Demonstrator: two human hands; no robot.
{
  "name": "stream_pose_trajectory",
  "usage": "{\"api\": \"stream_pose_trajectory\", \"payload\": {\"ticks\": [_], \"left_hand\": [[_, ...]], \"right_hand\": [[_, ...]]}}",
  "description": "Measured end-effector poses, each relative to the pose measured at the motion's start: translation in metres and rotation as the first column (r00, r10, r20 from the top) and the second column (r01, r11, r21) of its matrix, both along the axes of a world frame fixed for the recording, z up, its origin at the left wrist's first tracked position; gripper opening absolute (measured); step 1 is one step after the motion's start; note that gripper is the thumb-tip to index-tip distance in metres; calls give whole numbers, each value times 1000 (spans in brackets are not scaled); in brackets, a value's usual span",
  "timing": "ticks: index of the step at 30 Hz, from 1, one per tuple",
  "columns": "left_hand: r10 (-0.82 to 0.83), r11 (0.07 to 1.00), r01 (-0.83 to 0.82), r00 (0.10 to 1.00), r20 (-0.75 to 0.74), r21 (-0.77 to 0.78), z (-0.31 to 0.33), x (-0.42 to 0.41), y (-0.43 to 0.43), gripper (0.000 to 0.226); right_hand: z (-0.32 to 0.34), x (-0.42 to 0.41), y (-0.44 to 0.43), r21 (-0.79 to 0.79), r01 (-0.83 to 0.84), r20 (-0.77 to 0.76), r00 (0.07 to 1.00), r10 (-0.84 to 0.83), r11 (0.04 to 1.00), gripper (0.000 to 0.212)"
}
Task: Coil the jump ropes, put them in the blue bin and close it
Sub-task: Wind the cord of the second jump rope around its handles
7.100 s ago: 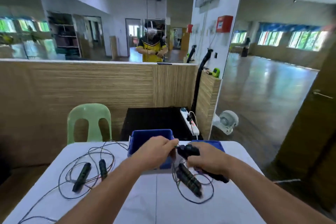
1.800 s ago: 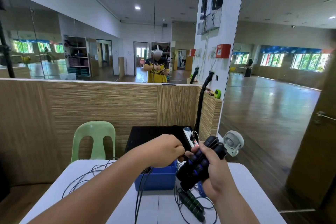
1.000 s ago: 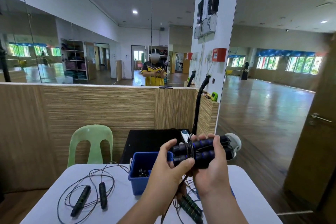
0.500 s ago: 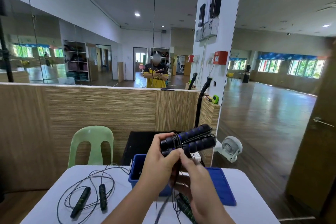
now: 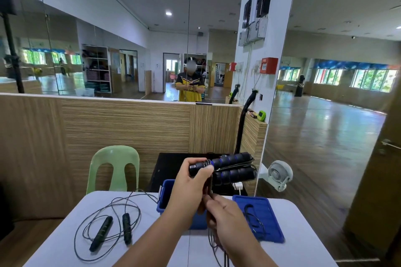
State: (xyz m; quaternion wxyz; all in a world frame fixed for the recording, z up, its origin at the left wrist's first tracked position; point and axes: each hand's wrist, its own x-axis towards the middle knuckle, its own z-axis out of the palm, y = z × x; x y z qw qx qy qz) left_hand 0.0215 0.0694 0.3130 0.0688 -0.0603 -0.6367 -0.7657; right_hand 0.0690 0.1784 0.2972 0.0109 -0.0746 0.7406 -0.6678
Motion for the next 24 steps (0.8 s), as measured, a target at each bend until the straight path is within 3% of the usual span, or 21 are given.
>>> {"api": "stream_pose_trajectory", "payload": {"ticks": [5, 11, 16, 22, 24], "left_hand": [[173, 983, -174, 985, -11, -55, -3, 1, 6, 32], [256, 962, -256, 967, -14, -98, -19, -5, 8, 34], [277, 950, -275, 961, -6, -147, -24, -5, 12, 39], [275, 938, -275, 961, -32, -208, -18, 2, 17, 40], [252, 949, -252, 967, -26, -187, -17, 2, 17, 41]], "right_hand": [[-6, 4, 2, 64, -39, -24, 999, 41, 997, 38], [-27, 5, 6, 270, 58, -179, 984, -9, 961, 46], [-39, 8, 12, 409, 120, -291, 957, 4, 905, 41], [-50, -6, 24, 497, 46, -250, 964, 91, 867, 36], [-49, -9, 26, 424, -16, -172, 980, 98, 905, 37]]}}
